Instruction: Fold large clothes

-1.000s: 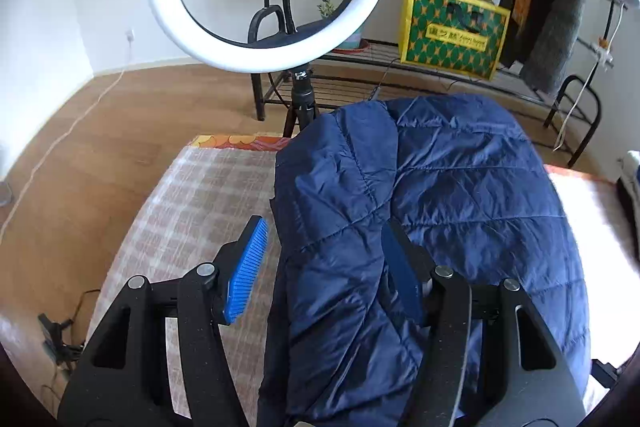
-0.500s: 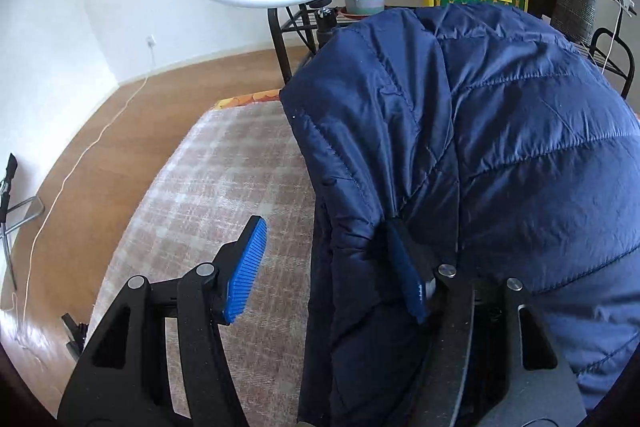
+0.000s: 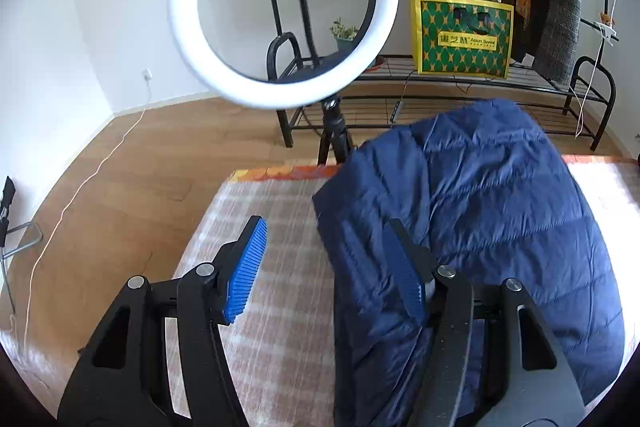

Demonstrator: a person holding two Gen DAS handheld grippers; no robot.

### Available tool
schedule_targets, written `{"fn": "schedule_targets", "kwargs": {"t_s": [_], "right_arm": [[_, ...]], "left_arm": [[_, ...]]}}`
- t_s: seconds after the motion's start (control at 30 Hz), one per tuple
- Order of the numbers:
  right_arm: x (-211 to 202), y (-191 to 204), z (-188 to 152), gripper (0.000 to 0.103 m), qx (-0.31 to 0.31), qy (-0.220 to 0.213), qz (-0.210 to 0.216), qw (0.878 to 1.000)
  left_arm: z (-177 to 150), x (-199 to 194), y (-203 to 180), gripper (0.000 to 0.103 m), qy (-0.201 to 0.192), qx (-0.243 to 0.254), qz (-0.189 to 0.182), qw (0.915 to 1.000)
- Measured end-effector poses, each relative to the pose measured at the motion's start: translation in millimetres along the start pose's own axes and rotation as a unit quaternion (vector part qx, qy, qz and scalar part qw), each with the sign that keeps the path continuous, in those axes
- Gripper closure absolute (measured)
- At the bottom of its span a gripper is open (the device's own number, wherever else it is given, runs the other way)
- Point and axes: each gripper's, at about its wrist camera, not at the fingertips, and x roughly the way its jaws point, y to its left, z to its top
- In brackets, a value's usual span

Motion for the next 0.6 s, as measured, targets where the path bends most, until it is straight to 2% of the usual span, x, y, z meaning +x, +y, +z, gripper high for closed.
{"fn": "schedule_targets", "kwargs": {"t_s": [0.1, 0.13, 0.27, 0.4, 0.6], "right_arm": [[40, -38, 39, 0.071, 0.051, -0.009, -0.019, 0.998], [58, -51, 52, 0.071, 0.061, -0.01, -0.037, 0.997], [115, -76, 76, 0.071, 0.083, 0.004, -0.08, 0.993], [159, -81, 79, 0.071, 0.08, 0.024, -0.119, 0.989], [216, -94, 50, 0.071, 0.088, 0.093, -0.139, 0.982]], "left_arm": [[16, 14, -10, 0.038, -0.002, 0.006, 0.004, 1.0], [22, 22, -15, 0.038, -0.002, 0.012, 0.01, 0.9999], [30, 59, -25, 0.038, 0.0, 0.035, 0.049, 0.9982], [14, 94, -28, 0.038, 0.008, 0.074, 0.086, 0.9935], [-16, 125, -6, 0.038, 0.034, 0.029, 0.049, 0.9978]]}}
